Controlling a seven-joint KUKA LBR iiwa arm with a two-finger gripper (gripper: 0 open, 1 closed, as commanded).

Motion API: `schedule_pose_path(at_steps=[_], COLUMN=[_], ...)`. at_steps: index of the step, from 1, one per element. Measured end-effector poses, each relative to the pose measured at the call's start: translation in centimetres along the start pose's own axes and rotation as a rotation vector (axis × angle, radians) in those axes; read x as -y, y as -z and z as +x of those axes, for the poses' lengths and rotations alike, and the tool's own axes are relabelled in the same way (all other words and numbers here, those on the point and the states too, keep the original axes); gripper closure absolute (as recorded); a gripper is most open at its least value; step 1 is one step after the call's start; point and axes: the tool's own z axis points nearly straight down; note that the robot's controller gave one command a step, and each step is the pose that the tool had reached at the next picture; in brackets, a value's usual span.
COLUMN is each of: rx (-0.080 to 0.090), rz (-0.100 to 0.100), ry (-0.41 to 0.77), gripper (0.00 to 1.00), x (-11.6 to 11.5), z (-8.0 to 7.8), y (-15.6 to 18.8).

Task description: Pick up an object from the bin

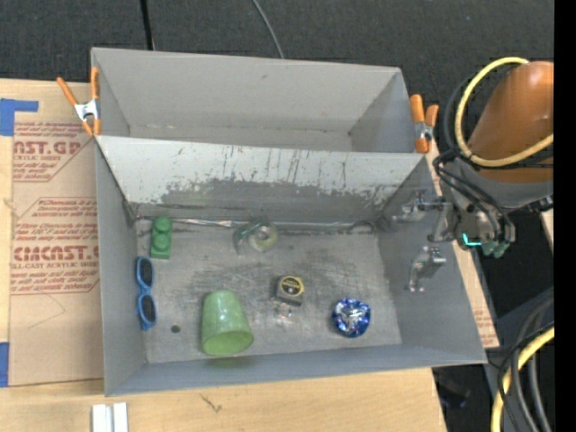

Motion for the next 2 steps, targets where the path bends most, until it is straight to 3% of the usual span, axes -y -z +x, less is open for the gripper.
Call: schedule_pose_path(at_steps=[1, 2], rx=[-0.002, 0.02], rz=[-0.002, 0.001], ry=[0.101, 0.058], gripper=[0.0, 0.0], x=[-6.0, -5.2], z=[2.3, 3.7], y=[-13.8, -16.8])
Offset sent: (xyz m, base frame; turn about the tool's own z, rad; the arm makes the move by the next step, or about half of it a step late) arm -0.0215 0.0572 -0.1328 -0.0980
